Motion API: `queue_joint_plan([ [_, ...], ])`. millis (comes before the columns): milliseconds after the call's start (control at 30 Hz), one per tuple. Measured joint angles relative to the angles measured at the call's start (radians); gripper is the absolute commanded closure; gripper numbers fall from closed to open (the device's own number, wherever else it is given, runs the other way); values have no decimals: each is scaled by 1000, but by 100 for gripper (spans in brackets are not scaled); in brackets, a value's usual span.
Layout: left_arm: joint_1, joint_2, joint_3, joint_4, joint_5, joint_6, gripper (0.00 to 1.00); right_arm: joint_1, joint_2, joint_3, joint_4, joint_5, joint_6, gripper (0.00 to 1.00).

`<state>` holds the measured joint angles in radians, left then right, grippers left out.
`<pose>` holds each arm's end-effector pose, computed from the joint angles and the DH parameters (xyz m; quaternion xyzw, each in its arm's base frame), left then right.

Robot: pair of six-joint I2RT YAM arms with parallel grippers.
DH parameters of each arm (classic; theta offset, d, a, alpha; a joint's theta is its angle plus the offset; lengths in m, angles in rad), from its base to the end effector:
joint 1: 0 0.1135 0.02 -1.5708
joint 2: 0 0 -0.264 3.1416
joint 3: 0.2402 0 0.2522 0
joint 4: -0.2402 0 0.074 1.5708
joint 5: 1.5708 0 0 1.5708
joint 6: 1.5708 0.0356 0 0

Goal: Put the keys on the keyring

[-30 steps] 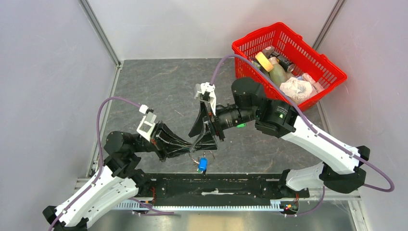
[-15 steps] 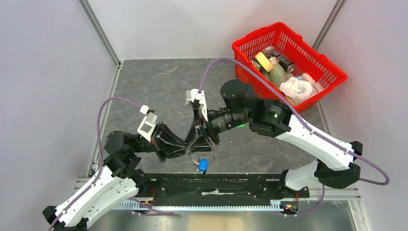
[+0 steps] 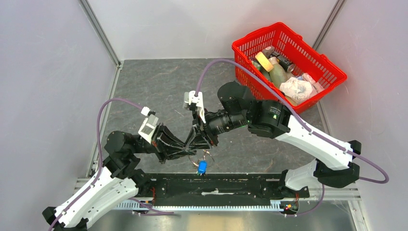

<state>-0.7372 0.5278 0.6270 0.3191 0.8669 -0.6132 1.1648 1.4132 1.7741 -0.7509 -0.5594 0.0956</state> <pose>0.0694 -0.0997 0.3698 0.3821 0.4717 -0.6543 0.4510 0.0944 0.2674 0.4773 -0.5390 0.6087 0.5006 0.2971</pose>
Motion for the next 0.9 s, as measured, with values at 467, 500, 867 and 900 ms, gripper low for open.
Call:
queue_joint_plan([
  [467,0,-12,0,-39,-18,19,98,16,-50,-79,68,59,17,88],
  [500,0,-15,0,-41,-21,19,98,16,-58,-92,83,64,19,89],
  [867,0,-60,0,-70,-55,19,98,33,-131,-201,221,121,54,94],
  [900,0,-64,-2,-81,-55,19,98,33,-141,-203,219,121,57,95],
])
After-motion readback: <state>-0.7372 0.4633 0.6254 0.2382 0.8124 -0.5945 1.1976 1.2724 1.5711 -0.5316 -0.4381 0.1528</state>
